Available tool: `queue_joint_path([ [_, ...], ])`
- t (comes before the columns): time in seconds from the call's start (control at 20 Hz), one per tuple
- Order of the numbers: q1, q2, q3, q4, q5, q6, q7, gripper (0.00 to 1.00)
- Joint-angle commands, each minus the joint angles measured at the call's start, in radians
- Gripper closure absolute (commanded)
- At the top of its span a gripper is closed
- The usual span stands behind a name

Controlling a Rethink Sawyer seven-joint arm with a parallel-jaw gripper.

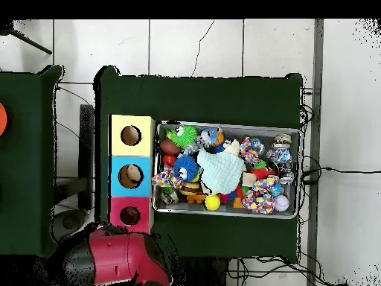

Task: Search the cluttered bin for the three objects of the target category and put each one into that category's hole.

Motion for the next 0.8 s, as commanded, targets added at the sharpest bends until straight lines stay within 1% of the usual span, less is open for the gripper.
queue_joint_path([
  [0.05,-0.054,-0.062,0.026,0.125,-0.053,-0.100,0.027,1.00],
  [0.2,-0.114,-0.071,0.047,0.171,-0.079,-0.172,-0.025,1.00],
  [0.25,-0.132,-0.060,0.057,0.176,-0.086,-0.196,-0.031,1.00],
  [0.3,-0.140,-0.054,0.059,0.191,-0.098,-0.228,-0.026,1.00],
  [0.4,-0.163,-0.018,0.072,0.218,-0.112,-0.310,0.003,1.00],
  [0.45,-0.155,0.006,0.073,0.220,-0.115,-0.338,0.029,1.00],
  [0.6,-0.146,0.034,0.076,0.265,-0.094,-0.387,0.098,1.00],
  [0.65,-0.127,0.042,0.062,0.263,-0.082,-0.387,0.125,1.00],
  [0.7,-0.139,0.053,0.074,0.281,-0.071,-0.406,0.133,1.00],
  [0.8,-0.125,0.078,0.056,0.272,-0.071,-0.434,0.144,1.00],
])
